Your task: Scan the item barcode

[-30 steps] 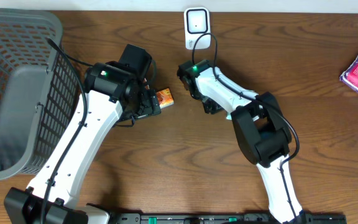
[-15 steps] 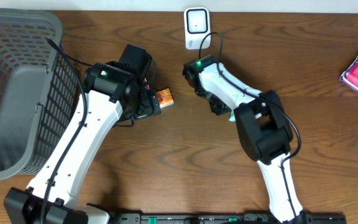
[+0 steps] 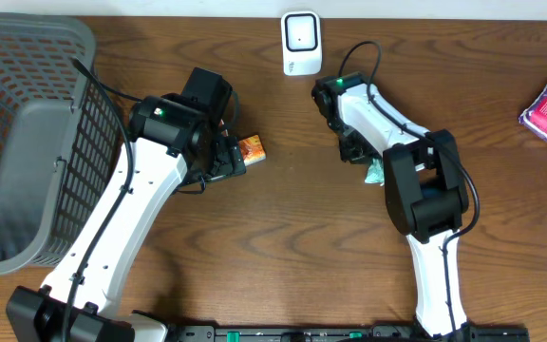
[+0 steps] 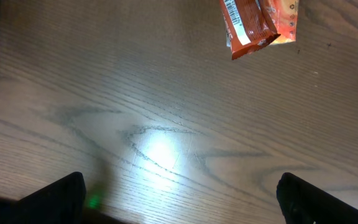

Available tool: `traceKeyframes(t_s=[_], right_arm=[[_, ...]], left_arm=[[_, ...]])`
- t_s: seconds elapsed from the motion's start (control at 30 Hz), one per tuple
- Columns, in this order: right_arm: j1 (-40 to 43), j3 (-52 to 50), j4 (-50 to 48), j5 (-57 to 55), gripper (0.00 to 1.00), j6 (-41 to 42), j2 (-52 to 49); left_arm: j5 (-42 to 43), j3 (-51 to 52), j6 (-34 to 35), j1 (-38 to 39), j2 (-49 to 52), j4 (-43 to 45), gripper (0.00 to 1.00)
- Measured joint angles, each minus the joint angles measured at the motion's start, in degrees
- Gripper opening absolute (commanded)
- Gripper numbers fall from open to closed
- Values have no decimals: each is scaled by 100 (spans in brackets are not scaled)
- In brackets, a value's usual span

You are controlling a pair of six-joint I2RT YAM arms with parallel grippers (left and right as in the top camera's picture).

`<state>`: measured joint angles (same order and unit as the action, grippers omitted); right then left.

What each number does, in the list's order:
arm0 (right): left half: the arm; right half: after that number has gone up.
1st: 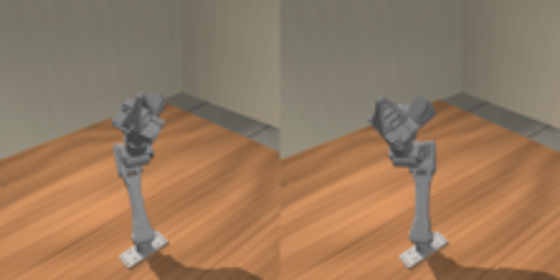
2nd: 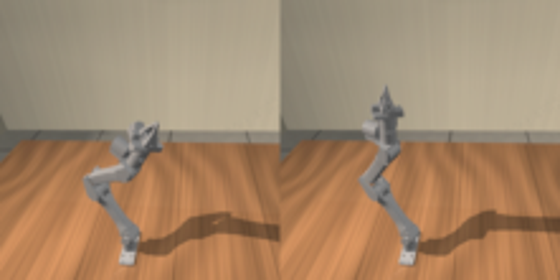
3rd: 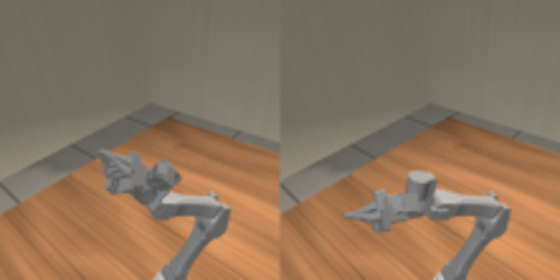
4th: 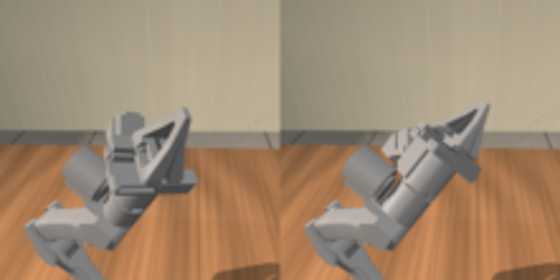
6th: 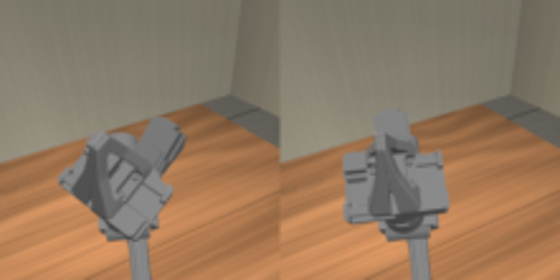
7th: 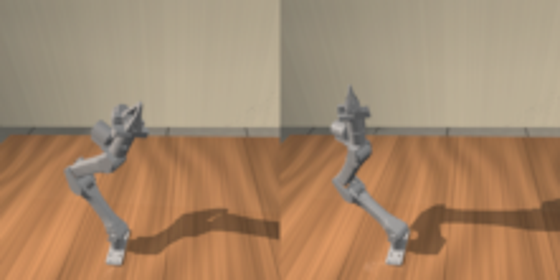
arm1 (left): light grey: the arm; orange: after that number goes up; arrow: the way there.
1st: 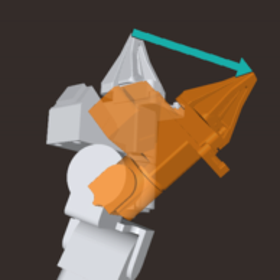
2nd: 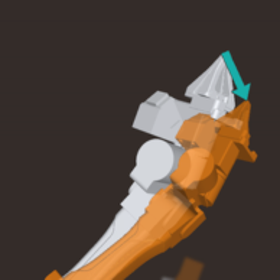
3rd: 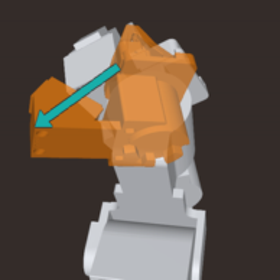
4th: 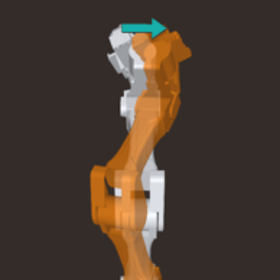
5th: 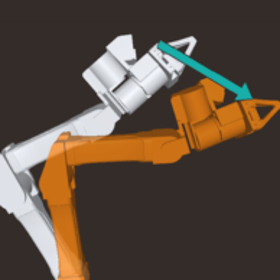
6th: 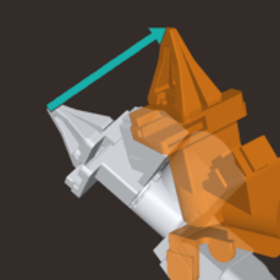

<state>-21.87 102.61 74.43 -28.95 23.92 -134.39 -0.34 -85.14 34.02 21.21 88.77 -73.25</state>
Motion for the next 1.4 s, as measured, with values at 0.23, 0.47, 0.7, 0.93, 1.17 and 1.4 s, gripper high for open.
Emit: traceKeyframes(t_s=[0.23, 0.47, 0.7, 0.93, 1.17, 1.4], right_arm=[[411, 745, 85, 2177, 1, -1071, 20], [922, 1272, 111, 5899, 1, -2334, -15], [1550, 691, -184, 8631, 1, -3377, -24], [2055, -813, -1141, 9757, 13, -3560, -50], [2566, -905, -1064, 8789, 31, -3082, -111], [2702, -131, -420, 6610, 54, -2387, 133]], left_arm=[[-2, 0, 0, 0, 0, 2, 98], [0, 0, 0, 0, 0, 0, 98], [0, 0, 0, 0, 0, -2, 98], [0, 0, 0, 0, 0, -2, 98], [0, 0, 0, 0, 0, 0, 98], [0, 0, 0, 0, 0, 0, 98]])
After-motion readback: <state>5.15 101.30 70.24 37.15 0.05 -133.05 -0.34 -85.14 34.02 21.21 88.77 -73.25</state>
